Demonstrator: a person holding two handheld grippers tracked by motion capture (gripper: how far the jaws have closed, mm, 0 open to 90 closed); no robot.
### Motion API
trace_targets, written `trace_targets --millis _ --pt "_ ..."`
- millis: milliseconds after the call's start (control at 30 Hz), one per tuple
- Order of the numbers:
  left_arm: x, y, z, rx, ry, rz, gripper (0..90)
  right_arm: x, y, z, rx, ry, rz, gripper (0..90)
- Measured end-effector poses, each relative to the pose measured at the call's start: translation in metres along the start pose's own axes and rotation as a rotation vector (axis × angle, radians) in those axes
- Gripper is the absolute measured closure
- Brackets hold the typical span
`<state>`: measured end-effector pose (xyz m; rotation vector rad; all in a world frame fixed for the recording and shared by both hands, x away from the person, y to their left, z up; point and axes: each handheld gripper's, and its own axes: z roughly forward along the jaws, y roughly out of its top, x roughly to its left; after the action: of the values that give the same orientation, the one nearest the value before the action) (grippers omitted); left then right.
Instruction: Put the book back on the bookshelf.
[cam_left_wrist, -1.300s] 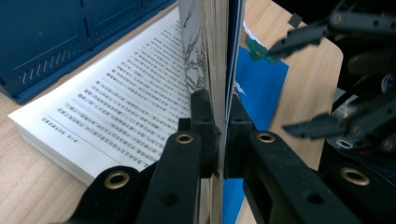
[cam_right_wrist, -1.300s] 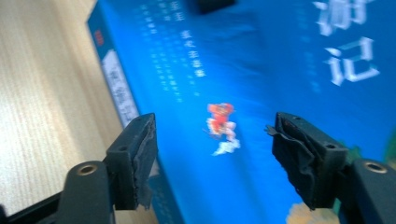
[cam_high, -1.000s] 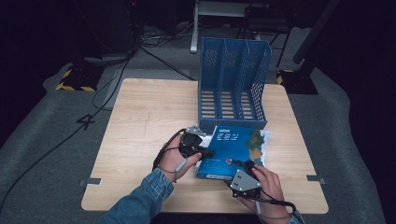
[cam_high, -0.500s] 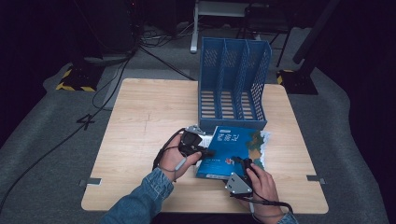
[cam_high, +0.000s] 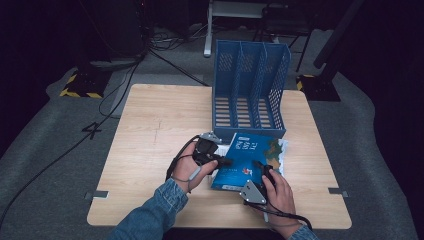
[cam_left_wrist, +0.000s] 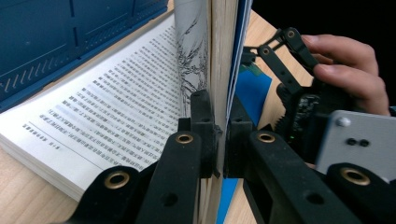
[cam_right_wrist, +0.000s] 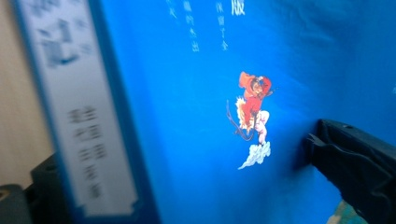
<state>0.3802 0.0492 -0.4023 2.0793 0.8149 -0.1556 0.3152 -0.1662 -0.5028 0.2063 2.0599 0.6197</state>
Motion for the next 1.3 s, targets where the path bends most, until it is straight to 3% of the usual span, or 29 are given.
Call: trace_targets --millis 100,400,600,767,933,1000,1033,1200,1233,1300 --pt "0.0 0.0 0.001 0.004 0.002 0.0 85.8 0.002 -0.002 0.005 0.009 -0.022 -0.02 1.7" --pt "0.003 -0.003 0.004 -0.018 0.004 -0.018 85.4 -0.002 -0.004 0.013 -0.023 -0.029 0.007 0.5" --pt "0.002 -0.005 0.007 -0.034 0.012 -0.019 84.3 0.002 -0.01 0.019 -0.107 -0.071 0.024 0.7" --pt "0.002 -0.007 0.007 -0.052 0.023 -0.018 82.0 0.006 -0.007 0.022 -0.113 -0.105 0.016 0.6" --pt "0.008 -0.01 0.008 -0.102 0.013 -0.029 74.2 0.003 -0.005 0.025 -0.094 -0.089 0.035 0.9" --pt "0.009 -0.011 0.007 -0.116 0.02 -0.028 70.0 0.001 -0.004 0.027 -0.085 -0.068 0.033 2.8" --pt "0.011 -0.012 0.006 -0.145 0.054 -0.024 68.2 -0.001 -0.003 0.027 -0.08 -0.055 0.024 5.3" --pt "0.019 -0.017 0.008 -0.173 0.071 -0.044 65.5 -0.002 0.0 0.028 -0.063 -0.039 0.006 7.6" --pt "0.023 -0.019 0.008 -0.178 0.07 -0.066 64.2 -0.001 0.002 0.028 -0.053 -0.028 -0.001 11.7" --pt "0.025 -0.02 0.008 -0.182 0.075 -0.07 60.7 -0.001 0.003 0.028 -0.053 -0.027 -0.01 13.4"
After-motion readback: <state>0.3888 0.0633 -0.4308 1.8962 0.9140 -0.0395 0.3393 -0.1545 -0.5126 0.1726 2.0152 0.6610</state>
